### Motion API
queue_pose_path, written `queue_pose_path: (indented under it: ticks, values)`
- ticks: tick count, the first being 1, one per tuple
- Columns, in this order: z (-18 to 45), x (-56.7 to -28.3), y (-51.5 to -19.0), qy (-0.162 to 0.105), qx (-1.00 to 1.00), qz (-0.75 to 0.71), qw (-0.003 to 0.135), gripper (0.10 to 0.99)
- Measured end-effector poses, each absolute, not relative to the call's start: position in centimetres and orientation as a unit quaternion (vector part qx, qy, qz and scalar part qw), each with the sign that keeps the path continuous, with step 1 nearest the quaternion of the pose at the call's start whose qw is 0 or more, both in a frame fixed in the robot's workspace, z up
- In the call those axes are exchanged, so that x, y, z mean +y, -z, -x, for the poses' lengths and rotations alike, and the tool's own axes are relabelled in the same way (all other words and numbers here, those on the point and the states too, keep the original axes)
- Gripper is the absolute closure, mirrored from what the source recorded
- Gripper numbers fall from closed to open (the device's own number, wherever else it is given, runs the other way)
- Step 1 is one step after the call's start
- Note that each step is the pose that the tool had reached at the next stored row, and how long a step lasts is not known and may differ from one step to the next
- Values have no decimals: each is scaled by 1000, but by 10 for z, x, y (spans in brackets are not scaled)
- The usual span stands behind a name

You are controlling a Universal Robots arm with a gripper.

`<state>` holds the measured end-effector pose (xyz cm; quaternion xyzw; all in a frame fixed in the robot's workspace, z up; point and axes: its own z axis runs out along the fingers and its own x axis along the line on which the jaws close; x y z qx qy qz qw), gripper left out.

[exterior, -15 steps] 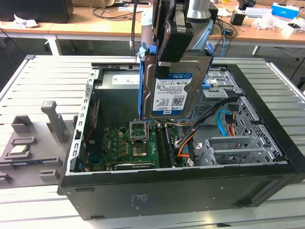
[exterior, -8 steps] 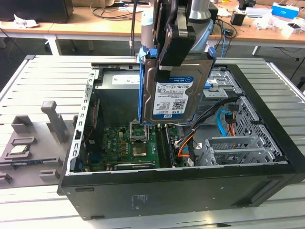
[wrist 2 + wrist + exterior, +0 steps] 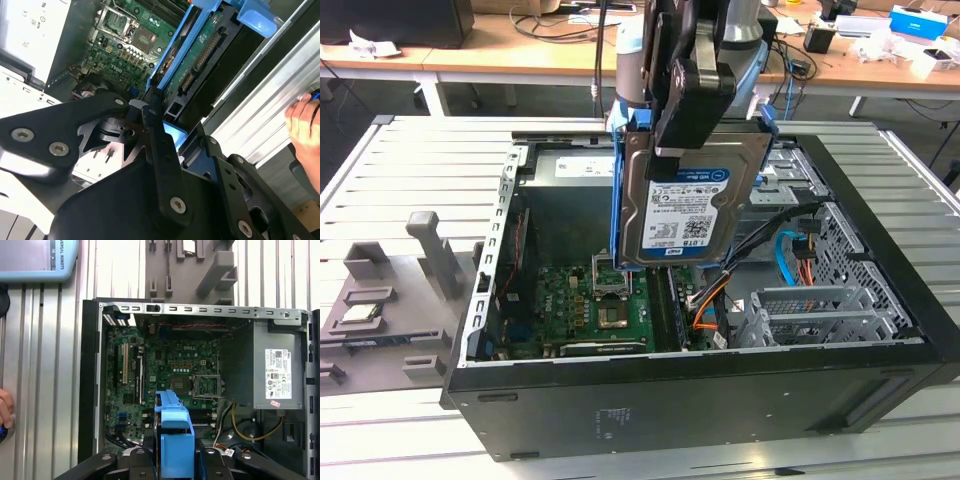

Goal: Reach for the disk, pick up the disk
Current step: 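Pick up the disk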

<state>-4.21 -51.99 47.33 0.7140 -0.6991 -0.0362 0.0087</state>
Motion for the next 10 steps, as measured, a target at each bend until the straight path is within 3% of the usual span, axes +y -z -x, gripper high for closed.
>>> queue_pose_path:
  ticks: [10]
  values:
    - [42,-533,-473,36,-699,-714,9,718]
